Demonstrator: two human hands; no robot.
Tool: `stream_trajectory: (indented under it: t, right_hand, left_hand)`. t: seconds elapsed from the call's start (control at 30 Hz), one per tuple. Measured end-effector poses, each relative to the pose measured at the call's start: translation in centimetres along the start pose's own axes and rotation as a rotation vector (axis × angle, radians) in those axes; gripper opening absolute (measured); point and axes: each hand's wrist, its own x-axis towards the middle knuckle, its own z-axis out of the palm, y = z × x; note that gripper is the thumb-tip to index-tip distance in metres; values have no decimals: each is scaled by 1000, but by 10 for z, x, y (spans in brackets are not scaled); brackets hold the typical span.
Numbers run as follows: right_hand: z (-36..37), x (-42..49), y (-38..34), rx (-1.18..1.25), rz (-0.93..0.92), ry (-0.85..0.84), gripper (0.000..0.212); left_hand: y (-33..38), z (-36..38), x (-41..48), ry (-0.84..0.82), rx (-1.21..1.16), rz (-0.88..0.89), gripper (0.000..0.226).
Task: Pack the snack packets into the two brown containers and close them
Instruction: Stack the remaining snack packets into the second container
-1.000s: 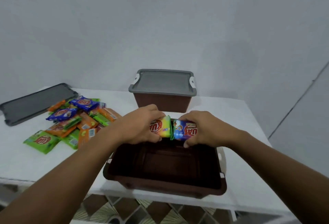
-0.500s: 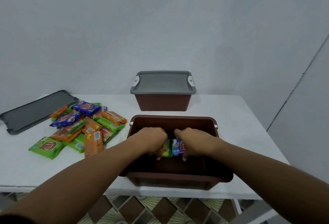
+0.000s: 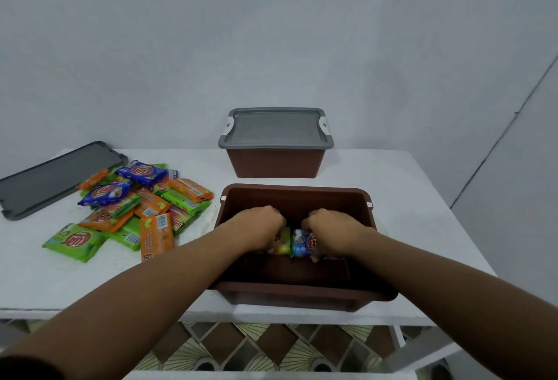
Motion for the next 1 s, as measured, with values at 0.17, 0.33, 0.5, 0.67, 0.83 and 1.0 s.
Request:
stream_trajectory:
  t: [0.17,0.33,0.5,0.67,0.83,1.0]
  right_hand:
    - [-3,3,-1,-22,43,-2,54]
    - [-2,5,0,-3,60,-27,53]
    - [-1,7,1,6,56,-28,57]
    - [-22,6,6,178,4,-12,34]
    - [-69,7,-10,503,-52,265,7]
    - [-97,18,-57,759,-189,359,5]
  left_hand:
    - [2,3,5,-22,-7,5,50]
    - [4,1,4,-32,-19,67,46]
    - [5,-5,0,-66,-52,35,47]
    - [-11,-23,-19,99,-237,35,24]
    - [-40,-54,-51,392,-498,34,15]
    - [-78,-67,-87,537,-673,-25,7]
